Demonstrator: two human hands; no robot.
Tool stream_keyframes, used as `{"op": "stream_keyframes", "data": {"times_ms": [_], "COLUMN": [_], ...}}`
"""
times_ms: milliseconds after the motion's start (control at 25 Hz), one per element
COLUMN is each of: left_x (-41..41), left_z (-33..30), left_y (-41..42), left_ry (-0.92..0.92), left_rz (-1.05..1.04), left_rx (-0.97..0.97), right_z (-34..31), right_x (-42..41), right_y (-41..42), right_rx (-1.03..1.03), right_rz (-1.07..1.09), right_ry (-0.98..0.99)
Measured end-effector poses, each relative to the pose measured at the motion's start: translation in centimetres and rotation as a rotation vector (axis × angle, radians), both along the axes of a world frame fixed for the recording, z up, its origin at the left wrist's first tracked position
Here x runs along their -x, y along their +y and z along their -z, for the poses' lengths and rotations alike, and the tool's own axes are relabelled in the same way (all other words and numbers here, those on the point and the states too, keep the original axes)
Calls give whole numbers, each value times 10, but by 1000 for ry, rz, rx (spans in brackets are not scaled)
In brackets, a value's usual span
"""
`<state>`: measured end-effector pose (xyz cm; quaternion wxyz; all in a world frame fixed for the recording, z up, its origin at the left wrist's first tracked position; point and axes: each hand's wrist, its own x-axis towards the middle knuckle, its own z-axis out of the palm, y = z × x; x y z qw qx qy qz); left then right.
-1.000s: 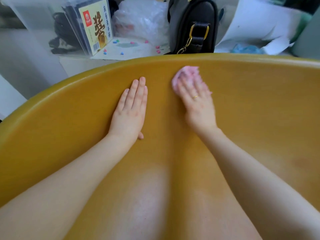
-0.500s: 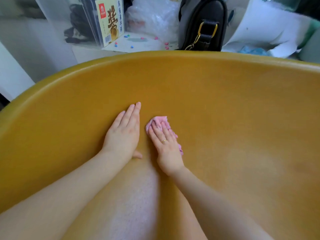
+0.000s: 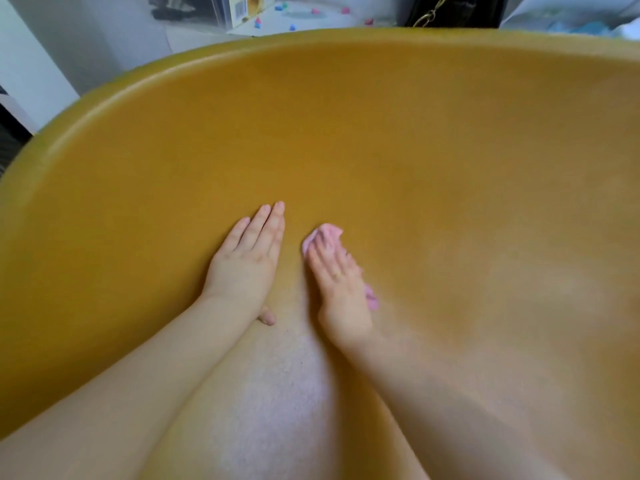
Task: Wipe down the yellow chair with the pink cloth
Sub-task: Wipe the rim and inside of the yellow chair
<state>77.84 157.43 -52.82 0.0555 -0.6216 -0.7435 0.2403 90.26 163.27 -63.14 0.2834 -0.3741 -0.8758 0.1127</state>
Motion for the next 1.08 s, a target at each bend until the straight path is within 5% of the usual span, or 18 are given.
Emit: {"op": "stream_keyframes", "data": {"times_ms": [200, 400, 520, 600, 720, 840, 1080], "left_x": [-9, -9, -9, -10, -14, -20, -21], "left_z": [0, 0, 1, 1, 0, -2, 1], "left_y": [2, 3, 5, 4, 3, 3, 6], "left_ry": [43, 83, 75, 66, 57, 43, 61], "left_rz": [-49, -69, -70, -79, -94, -130, -160], "left_rx": [-7, 49, 39, 41, 34, 36, 73], "right_z": [10, -31, -40, -21, 1, 6, 4], "right_x": [-20, -50, -49, -31, -32, -52, -103], "right_y": [-57, 65, 84, 42, -42, -67, 42], "right_rx": [151, -270, -302, -168, 324, 318, -223], "right_rz": [-407, -44, 98, 38, -313, -503, 122], "right_ry": [-149, -242, -200, -143, -107, -154, -309]}}
